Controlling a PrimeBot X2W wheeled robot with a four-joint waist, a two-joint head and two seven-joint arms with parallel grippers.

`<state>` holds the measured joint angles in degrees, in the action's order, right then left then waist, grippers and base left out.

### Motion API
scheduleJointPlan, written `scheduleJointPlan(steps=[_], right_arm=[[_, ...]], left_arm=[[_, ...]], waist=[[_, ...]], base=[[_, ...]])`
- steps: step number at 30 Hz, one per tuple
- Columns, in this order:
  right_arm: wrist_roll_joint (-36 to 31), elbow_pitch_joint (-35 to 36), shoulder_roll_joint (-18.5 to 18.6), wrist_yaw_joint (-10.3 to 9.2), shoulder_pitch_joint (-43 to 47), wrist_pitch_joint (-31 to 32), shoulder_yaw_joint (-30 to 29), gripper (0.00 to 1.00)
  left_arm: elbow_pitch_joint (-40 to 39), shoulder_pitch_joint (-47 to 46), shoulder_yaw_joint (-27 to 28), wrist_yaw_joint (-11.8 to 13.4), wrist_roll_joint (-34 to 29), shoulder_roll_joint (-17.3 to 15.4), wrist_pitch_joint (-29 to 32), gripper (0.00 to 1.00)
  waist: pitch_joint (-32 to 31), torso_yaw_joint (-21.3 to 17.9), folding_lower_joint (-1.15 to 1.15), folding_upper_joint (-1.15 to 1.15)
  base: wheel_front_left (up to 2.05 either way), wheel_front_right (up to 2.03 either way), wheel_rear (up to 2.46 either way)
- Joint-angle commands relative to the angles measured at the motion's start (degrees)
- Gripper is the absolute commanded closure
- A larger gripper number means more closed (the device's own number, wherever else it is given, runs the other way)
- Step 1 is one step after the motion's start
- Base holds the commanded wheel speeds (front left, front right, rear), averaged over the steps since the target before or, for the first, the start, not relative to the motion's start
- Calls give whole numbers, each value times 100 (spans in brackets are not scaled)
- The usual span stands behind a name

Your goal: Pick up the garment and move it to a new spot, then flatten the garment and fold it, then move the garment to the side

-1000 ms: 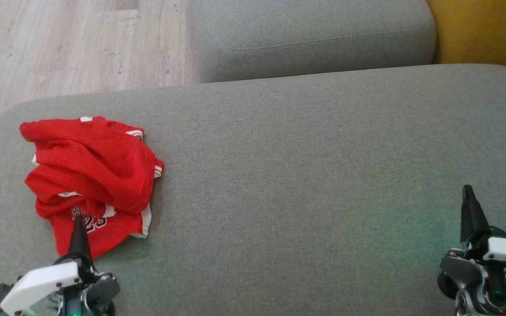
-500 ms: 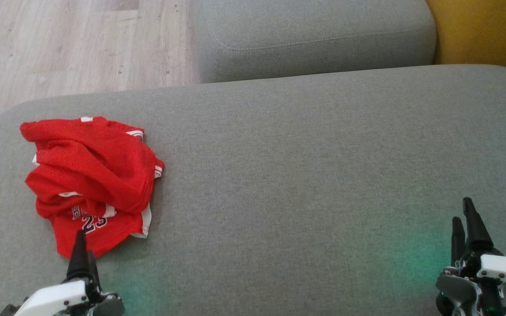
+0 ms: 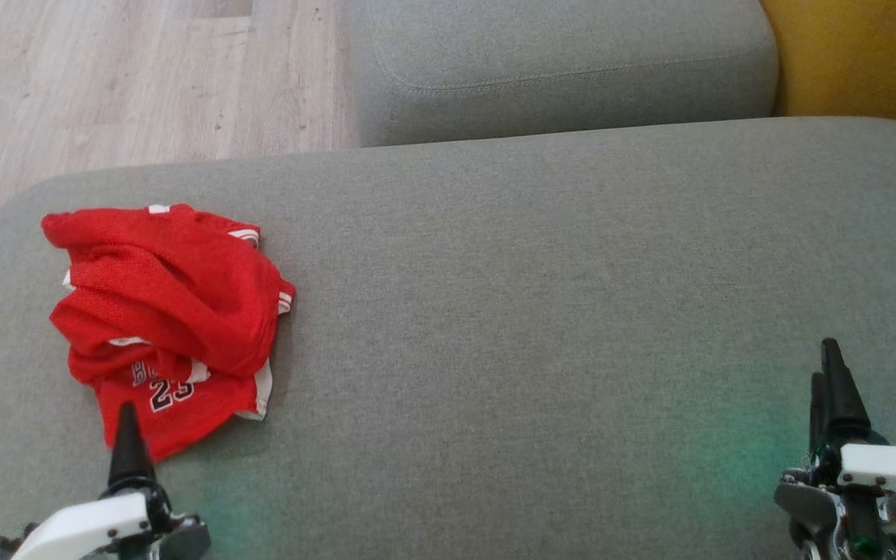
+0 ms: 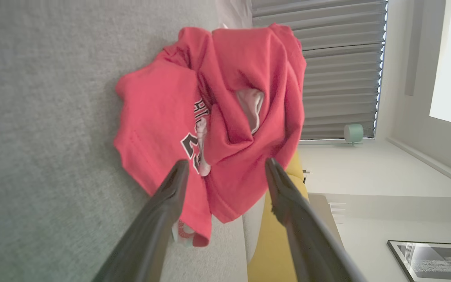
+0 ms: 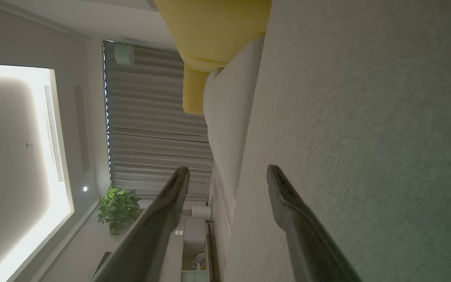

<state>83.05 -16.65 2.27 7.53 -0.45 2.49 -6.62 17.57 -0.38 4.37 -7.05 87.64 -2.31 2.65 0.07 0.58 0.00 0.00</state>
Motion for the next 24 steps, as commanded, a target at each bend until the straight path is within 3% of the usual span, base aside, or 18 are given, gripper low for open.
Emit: scheduleJointPlan(steps=[1, 10, 24], right_arm=[[-227, 272, 26, -1, -195, -66, 21, 0], [-1153, 552, 30, -1, -246, -219, 73, 0], [-2762, 917, 34, -2, -264, -455, 327, 0]], left_arm=[[-256, -269, 142, -10, -157, -31, -72, 0], [-653, -382, 251, 92, -889, -33, -225, 0], [-1203, -425, -304, 210, -2461, -37, -463, 0]], waist=[[2, 4, 0, 0], [34, 10, 0, 0], [56, 28, 0, 0]], base=[[0, 0, 0], [0, 0, 0], [0, 0, 0]])
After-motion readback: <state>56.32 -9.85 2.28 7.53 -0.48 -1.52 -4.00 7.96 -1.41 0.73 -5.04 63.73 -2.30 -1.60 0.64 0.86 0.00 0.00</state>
